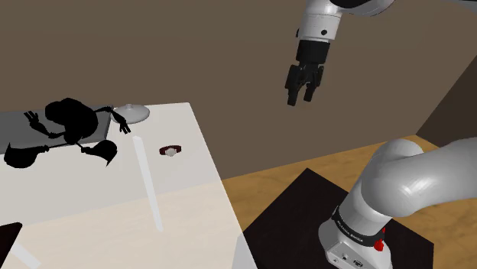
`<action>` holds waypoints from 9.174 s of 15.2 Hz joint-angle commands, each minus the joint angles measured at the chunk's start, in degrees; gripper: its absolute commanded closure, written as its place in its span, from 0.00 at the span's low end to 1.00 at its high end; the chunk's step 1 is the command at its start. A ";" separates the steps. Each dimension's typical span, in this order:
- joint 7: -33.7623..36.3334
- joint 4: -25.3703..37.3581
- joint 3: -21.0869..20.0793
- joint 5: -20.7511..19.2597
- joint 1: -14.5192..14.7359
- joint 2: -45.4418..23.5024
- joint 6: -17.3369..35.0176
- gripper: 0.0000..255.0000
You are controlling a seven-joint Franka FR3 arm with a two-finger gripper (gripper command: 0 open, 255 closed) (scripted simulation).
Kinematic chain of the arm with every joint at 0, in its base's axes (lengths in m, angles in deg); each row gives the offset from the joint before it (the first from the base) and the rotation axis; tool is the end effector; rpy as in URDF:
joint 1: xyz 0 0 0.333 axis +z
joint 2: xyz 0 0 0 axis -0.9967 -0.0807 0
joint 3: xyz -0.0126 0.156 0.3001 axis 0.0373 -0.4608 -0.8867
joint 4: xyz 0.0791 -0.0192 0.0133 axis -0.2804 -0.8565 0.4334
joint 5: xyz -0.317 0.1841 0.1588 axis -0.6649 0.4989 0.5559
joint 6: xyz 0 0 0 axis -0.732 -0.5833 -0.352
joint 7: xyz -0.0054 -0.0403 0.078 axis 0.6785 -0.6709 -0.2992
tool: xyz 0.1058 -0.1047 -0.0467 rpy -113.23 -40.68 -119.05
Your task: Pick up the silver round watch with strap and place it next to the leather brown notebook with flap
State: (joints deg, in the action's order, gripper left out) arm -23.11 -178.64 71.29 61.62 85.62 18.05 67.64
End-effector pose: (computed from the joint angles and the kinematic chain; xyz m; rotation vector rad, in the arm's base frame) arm 0.2801 0.0056 0.5378 -3.0267 0.0764 0.1608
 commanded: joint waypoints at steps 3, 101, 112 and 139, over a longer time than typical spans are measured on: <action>-1.89 0.03 -0.55 -0.07 1.21 -3.24 3.86 0.00; -0.64 58.29 -18.70 -19.05 34.99 -73.73 24.51 1.00; 4.49 64.72 -18.84 -21.33 40.36 -80.67 24.27 1.00; 5.73 59.60 -18.42 -22.18 40.13 -82.07 30.63 0.00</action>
State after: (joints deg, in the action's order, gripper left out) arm -17.28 -119.22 52.99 39.28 125.78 -64.58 98.99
